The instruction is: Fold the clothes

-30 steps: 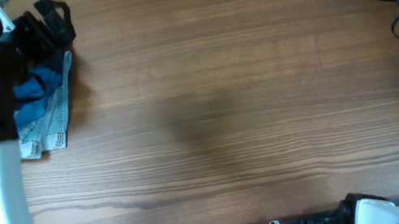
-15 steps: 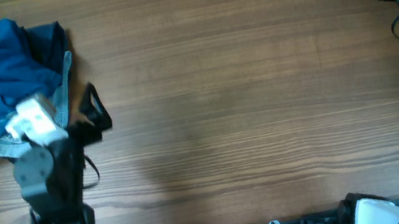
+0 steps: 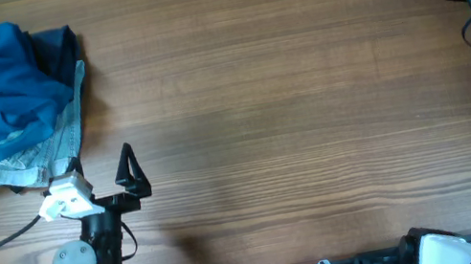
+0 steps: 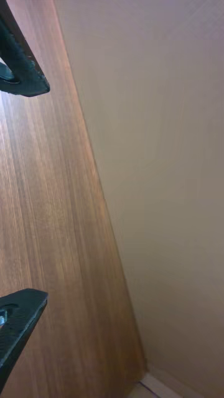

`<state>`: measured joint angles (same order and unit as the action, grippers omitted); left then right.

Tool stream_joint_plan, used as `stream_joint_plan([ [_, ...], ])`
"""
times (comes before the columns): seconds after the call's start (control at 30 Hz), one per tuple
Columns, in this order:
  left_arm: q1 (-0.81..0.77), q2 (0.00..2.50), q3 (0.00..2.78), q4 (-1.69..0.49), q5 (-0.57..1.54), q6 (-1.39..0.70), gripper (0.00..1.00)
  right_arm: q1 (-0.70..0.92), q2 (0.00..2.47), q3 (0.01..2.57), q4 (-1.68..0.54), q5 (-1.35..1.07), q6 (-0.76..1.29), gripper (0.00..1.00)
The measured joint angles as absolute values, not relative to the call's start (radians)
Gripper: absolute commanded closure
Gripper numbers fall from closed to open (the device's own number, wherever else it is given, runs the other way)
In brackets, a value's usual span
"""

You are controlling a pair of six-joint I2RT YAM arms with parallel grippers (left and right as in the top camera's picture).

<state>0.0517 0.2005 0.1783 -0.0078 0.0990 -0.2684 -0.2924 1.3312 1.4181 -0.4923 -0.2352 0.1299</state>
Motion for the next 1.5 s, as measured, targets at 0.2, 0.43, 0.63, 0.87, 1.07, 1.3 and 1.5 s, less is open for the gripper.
stream_joint_plan([
  [0.2, 0.052, 0.155, 0.170, 0.025, 0.096, -0.268, 0.00, -0.292, 1.331, 1.418, -0.493, -0.235, 0.130, 0.00],
  [0.43, 0.052, 0.041, 0.124, 0.028, 0.075, -0.268, 0.00, -0.292, 1.331, 1.418, -0.492, -0.235, 0.130, 0.00],
  [0.63, 0.052, 0.014, 0.086, -0.020, 0.072, -0.268, 0.00, -0.292, 1.331, 1.418, -0.492, -0.235, 0.130, 0.00],
  [0.87, 0.052, 0.014, 0.025, -0.058, 0.072, -0.268, 0.00, -0.292, 1.331, 1.418, -0.493, -0.235, 0.130, 0.00],
  [1.07, 0.052, 0.014, 0.014, -0.072, 0.071, -0.269, 0.00, -0.292, 1.331, 1.418, -0.493, -0.235, 0.130, 0.00],
  [1.3, 0.052, 0.014, 0.014, -0.072, 0.071, -0.269, 0.00, -0.292, 1.331, 1.418, -0.492, -0.235, 0.130, 0.00],
  [1.5, 0.052, 0.014, 0.014, -0.072, 0.071, -0.269, 0.00, -0.292, 1.331, 1.418, -0.493, -0.235, 0.130, 0.00],
])
